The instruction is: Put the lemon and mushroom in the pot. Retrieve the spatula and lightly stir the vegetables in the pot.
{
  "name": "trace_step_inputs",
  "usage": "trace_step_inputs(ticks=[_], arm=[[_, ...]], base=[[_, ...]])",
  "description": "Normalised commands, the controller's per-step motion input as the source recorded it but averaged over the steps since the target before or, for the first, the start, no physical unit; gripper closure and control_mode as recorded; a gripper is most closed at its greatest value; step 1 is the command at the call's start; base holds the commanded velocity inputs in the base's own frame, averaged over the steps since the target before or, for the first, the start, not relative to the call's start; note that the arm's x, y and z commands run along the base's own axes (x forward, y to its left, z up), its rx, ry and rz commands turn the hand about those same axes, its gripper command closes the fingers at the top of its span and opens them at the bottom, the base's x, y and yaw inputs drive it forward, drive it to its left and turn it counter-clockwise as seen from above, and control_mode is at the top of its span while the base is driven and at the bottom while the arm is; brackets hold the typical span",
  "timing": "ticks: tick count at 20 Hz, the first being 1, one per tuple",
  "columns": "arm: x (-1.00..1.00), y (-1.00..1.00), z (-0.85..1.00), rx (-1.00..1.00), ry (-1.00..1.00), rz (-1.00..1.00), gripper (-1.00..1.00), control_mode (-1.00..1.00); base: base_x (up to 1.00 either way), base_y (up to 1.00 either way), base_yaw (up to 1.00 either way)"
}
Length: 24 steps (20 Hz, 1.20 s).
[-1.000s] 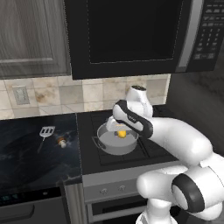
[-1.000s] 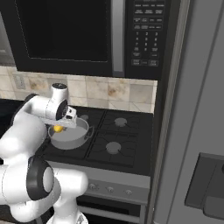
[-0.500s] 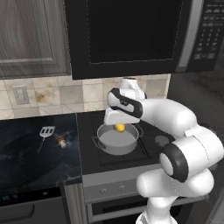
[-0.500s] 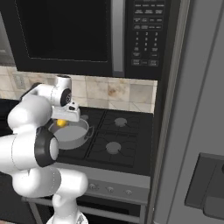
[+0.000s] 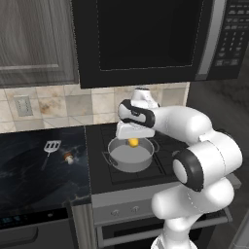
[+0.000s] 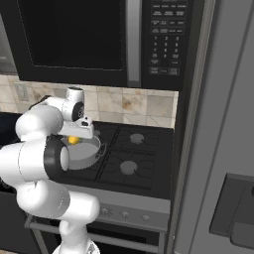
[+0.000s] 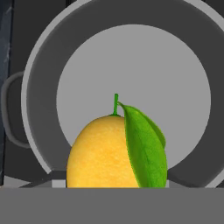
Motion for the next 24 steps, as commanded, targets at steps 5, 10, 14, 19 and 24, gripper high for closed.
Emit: trace_step_inputs(ticks=[5,10,14,19,24], arm=[[-0.02,0.00,-0.25,-0.01,-0.03,0.00,1.00,-1.00],[-0.13,0.00,-0.22,0.00,-0.10,0.00,1.00,-1.00],[0.00,0.00,-0.20,0.00,-0.10,0.00,1.00,-1.00],[0.00,0.00,-0.19,0.00,-0.11,0.00,1.00,-1.00],[0.00,0.00,-0.06,-0.02,-0.13,0.00,1.00,-1.00]], base=[[0.00,0.00,0.00],[0.00,0.00,0.00],[0.00,0.00,0.00],[0.00,0.00,0.00],[0.00,0.00,0.00]])
